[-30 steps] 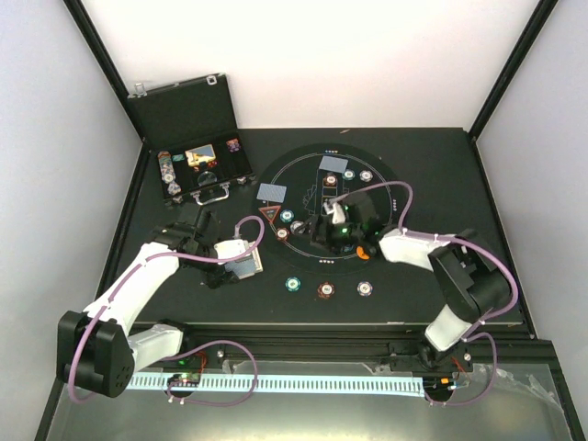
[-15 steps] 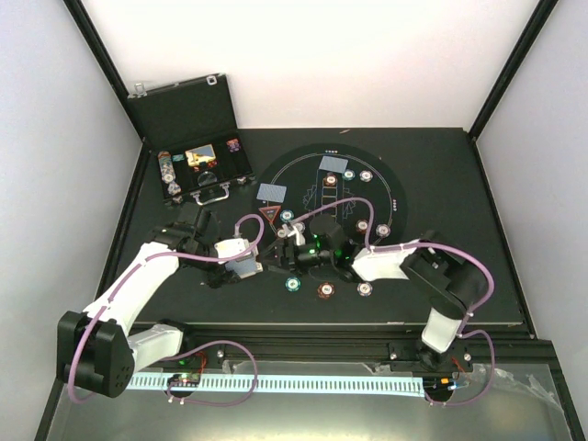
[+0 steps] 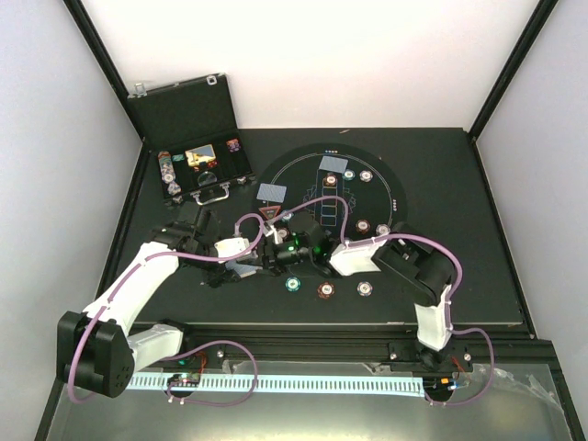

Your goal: Distribute texas hold em gaming equipment

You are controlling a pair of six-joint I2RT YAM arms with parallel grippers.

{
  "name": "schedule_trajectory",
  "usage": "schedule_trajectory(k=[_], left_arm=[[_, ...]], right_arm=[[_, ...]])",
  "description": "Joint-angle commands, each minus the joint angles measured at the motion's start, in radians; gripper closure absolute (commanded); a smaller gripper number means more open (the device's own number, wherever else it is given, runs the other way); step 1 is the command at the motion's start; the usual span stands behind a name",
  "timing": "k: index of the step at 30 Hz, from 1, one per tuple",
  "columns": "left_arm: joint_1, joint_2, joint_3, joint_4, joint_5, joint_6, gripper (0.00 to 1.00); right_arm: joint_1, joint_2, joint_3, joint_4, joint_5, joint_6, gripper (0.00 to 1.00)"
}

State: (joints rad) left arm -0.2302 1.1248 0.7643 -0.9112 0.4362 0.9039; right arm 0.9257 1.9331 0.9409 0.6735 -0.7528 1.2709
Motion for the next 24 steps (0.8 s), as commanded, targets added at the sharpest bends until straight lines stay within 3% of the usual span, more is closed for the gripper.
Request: schedule_trajectory(k=[1,13,24], left_arm=[[0.005,-0.020,0.046,-0.007,0.033,-0.005,0.98],[0.007,-0.023,0.052,-0.013,0.030,-0.003,0.98],[0.005,-0.029,0.058,-0.017,0.034,0.003,0.98]], right_arm=[[0.007,0.043,0.037,0.040,-0.040,0.025,0.33],[0.004,0.123,0.059,0.068,-0.072,0.056,0.42],[-0.084,0.039,-0.058,0.024,-0.032,0.002,0.50]])
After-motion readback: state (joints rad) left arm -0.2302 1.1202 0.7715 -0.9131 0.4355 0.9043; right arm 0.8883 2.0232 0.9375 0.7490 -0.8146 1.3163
